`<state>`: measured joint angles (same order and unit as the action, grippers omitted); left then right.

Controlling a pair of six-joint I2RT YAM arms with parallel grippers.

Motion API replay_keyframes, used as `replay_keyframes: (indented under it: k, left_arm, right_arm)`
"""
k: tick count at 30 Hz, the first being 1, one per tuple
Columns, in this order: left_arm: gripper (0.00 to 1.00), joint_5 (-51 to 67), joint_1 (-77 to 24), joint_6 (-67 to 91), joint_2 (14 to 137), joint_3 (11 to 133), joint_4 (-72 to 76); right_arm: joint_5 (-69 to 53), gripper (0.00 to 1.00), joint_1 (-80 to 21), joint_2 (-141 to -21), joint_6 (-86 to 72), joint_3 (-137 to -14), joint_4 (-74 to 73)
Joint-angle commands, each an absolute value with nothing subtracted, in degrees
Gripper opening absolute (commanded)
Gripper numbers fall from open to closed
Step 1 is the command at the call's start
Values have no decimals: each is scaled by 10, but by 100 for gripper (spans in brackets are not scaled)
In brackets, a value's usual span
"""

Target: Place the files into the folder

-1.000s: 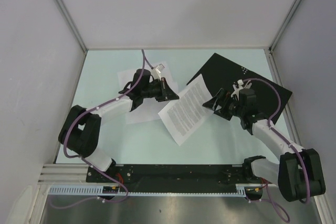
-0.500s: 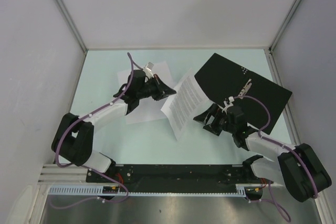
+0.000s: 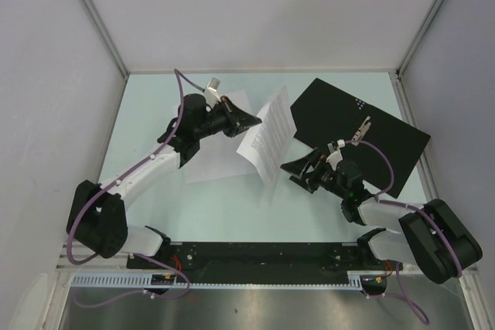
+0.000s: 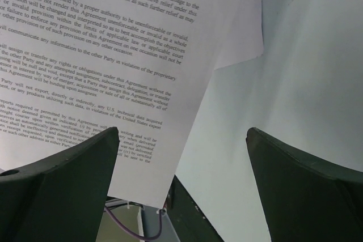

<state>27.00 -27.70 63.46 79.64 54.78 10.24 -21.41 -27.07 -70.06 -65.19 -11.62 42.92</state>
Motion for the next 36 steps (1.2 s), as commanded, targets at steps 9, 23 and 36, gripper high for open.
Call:
replay_keyframes:
  k: [9,23,36]
  left_arm:
    - [0,299,-274,693,721,587,121]
    - [0,315,-275,733,655,554,145]
    - [0,325,-275,743,664,531,179]
  right_arm:
    - [-188,100,-281,-680,-710,-91,652]
    - [-215,94,-279,-789,-724,-130,881]
    - [-228,91,-265,-777,-732,-170,911]
